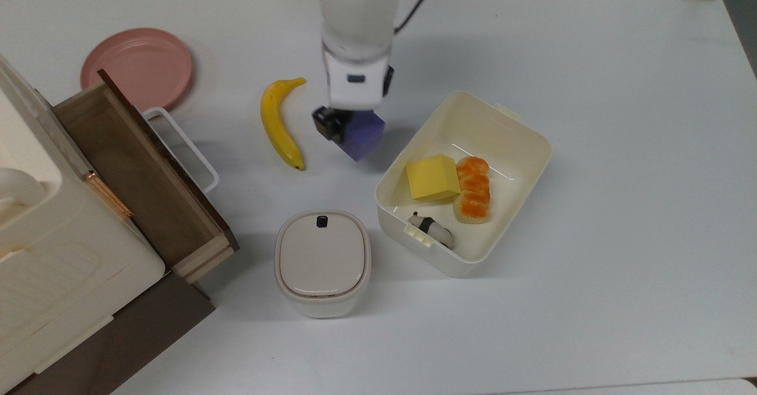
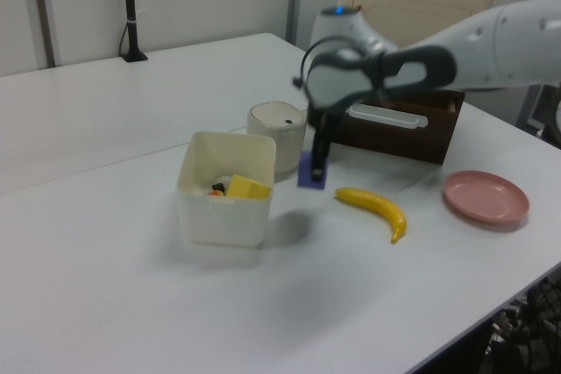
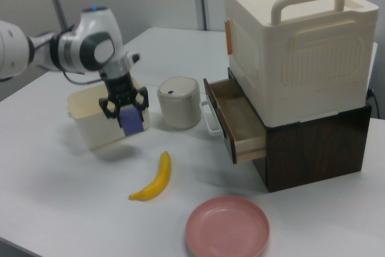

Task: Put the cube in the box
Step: 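Carry the purple cube over the cream box and lower it inside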

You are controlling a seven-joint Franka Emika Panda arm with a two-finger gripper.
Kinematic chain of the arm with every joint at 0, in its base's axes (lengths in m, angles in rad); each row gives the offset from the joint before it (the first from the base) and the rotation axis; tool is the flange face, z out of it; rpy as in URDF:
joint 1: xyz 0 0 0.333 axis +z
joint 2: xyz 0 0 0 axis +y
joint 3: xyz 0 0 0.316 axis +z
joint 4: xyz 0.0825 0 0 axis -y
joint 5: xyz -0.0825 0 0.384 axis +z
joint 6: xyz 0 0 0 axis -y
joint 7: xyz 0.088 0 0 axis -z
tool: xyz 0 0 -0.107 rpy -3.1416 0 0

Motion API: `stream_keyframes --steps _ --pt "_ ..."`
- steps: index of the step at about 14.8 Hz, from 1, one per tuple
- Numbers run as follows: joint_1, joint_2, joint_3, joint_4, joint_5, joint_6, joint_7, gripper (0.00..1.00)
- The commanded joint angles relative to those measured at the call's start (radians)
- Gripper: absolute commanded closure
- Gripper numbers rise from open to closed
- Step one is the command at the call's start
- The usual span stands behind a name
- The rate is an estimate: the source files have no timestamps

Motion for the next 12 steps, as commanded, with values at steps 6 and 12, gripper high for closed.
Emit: stream_keyframes --steps 6,12 --pt "0.047 0.0 0.008 0.196 0.13 -0.082 0.045 0.33" --pt "0.162 0.141 0.004 0.294 0.104 -0.047 0.192 0.29"
